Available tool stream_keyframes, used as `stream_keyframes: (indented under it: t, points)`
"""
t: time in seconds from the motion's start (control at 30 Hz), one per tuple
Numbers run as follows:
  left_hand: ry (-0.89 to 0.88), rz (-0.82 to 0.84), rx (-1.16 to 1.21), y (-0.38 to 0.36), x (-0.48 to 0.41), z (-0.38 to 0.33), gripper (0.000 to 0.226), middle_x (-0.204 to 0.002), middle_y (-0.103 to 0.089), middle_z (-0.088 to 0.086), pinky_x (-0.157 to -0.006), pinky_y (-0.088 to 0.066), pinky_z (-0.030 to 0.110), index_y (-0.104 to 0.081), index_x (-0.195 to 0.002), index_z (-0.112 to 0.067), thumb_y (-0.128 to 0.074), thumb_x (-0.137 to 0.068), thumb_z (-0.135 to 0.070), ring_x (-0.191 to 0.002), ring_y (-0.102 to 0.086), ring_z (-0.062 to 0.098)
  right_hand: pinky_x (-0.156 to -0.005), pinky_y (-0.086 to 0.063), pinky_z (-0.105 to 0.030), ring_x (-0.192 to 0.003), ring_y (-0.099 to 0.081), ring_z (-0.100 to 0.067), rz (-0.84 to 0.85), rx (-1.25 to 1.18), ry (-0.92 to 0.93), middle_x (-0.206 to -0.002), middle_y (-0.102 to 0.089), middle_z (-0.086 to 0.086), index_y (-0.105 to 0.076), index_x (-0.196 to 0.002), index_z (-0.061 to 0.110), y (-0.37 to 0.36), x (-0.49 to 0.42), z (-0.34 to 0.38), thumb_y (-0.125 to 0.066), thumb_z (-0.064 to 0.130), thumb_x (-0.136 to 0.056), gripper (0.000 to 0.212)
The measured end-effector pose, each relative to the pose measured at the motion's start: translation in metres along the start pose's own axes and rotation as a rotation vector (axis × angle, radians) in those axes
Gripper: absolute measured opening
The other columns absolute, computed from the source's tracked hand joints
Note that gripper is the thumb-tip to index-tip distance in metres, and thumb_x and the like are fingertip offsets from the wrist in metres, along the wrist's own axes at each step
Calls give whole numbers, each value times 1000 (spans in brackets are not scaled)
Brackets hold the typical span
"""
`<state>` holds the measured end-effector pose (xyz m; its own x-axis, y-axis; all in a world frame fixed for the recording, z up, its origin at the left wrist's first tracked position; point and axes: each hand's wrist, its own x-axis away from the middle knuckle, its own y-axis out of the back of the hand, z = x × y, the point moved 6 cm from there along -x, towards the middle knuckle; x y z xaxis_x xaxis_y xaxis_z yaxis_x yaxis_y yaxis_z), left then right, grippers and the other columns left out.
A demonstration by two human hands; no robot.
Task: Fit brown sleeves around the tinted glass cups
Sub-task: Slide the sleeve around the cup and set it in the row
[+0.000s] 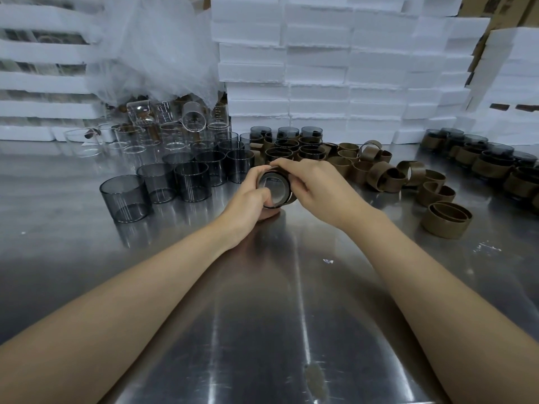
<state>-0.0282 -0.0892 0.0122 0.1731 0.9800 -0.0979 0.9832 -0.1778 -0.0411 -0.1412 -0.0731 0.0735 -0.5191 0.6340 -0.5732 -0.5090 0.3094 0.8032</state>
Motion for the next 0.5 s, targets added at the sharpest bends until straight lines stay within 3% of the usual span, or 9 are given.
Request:
stream_keyframes:
  t: [0.13, 0.27, 0.43, 0.5]
  points:
    - [-3, -16, 15, 1, -2, 2, 63, -123, -53, 3, -97, -53, 45, -54, -109, -35, -42, -54, -7, -118, -55, 27, -70, -36, -28, -91, -60, -28, 11, 44, 25, -103, -69, -11, -56, -131, 10, -3, 0, -4, -46, -3, -92, 43]
    - [-21, -9, 22, 2, -4, 3, 62, -118, -52, -6, -95, -54, 47, -54, -111, -36, -39, -64, 2, -102, -57, 13, -76, -35, -23, -102, -60, -28, 21, 51, 24, -116, -68, -10, -54, -135, 10, -5, -1, -5, -45, -2, -93, 44]
    - [-29, 2, -2, 0, -5, 3, 63, -118, -50, -4, -95, -55, 43, -50, -117, -32, -33, -76, 12, -113, -56, 23, -81, -47, -43, -97, -59, -32, 1, 54, 31, -115, -68, -12, -55, -133, 8, -4, 1, -3, -45, -5, -92, 43]
    - [-30, 4, 22, -1, -5, 2, 61, -117, -50, -4, -90, -58, 37, -51, -113, -33, -32, -78, 13, -110, -56, 17, -77, -47, -45, -94, -57, -32, 1, 81, 37, -117, -67, -11, -55, -133, 7, -6, 2, -4, -45, -6, -92, 44]
